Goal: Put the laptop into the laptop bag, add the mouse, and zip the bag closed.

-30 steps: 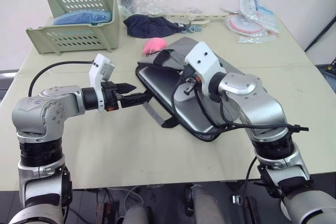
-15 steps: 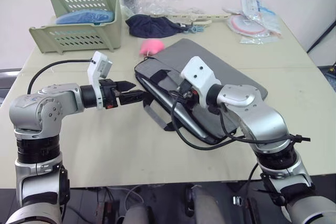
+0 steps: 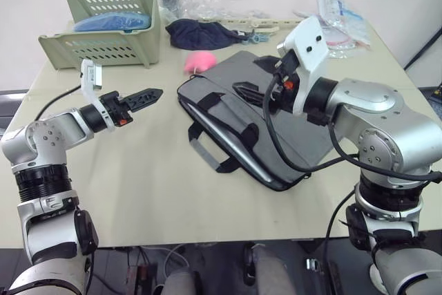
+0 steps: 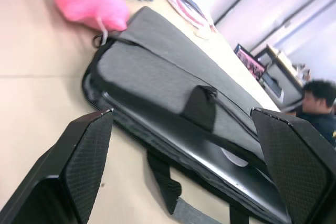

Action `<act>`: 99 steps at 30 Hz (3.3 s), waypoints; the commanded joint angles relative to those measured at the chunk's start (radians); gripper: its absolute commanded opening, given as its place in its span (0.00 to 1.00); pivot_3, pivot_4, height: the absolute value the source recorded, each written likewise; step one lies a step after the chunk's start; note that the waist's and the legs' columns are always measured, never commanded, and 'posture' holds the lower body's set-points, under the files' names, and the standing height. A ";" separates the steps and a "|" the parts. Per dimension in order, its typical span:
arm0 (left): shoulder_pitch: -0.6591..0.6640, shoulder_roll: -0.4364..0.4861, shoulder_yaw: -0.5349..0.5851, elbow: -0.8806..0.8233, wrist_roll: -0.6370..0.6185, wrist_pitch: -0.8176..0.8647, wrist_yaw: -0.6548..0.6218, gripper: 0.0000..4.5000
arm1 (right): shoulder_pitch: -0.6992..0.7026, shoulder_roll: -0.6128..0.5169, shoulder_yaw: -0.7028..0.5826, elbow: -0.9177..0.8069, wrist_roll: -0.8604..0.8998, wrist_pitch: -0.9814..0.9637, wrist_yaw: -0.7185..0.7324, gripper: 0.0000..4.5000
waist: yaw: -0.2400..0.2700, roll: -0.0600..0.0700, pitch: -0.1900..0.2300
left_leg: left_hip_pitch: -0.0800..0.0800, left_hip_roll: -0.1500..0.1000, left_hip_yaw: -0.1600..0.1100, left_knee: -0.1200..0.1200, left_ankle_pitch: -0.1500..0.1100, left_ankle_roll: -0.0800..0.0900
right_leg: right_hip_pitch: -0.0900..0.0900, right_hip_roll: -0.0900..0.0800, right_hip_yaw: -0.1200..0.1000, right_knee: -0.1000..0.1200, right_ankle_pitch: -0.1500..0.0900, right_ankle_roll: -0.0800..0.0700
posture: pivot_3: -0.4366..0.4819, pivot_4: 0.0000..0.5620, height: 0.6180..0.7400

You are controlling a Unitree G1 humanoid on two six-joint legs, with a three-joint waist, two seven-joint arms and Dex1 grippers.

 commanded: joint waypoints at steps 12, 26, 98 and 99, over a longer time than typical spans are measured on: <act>-0.124 -0.189 0.073 0.319 -0.037 -0.127 0.081 1.00 | -0.011 -0.038 -0.093 -0.068 0.045 0.010 -0.101 0.79 | -0.004 -0.001 -0.001 | 0.001 0.000 0.000 0.000 0.000 0.000 | 0.000 0.000 0.000 0.001 0.000 0.000 | 0.48 0.27 1.00; -0.182 -0.201 0.042 0.453 -0.006 -0.218 0.068 1.00 | -0.012 -0.166 -0.255 -0.184 0.311 0.232 0.003 0.79 | 0.001 -0.002 -0.001 | 0.000 -0.001 -0.001 0.001 0.000 0.000 | 0.000 -0.001 0.000 0.000 0.000 0.000 | 0.48 0.27 1.00; -0.400 -0.301 0.040 0.857 0.060 -0.522 0.007 1.00 | 1.186 -0.285 -0.499 -0.224 1.055 -0.174 -0.365 0.79 | 0.059 -0.008 0.001 | 0.002 -0.003 -0.004 0.000 -0.001 0.002 | 0.013 -0.002 -0.001 -0.006 0.000 0.000 | 0.48 0.27 1.00; -0.401 -0.299 0.045 0.858 0.058 -0.526 0.010 1.00 | 1.193 -0.287 -0.496 -0.224 1.052 -0.178 -0.364 0.79 | 0.060 -0.008 0.001 | 0.002 -0.003 -0.004 0.000 -0.001 0.002 | 0.013 -0.002 -0.001 -0.006 0.000 0.000 | 0.48 0.27 1.00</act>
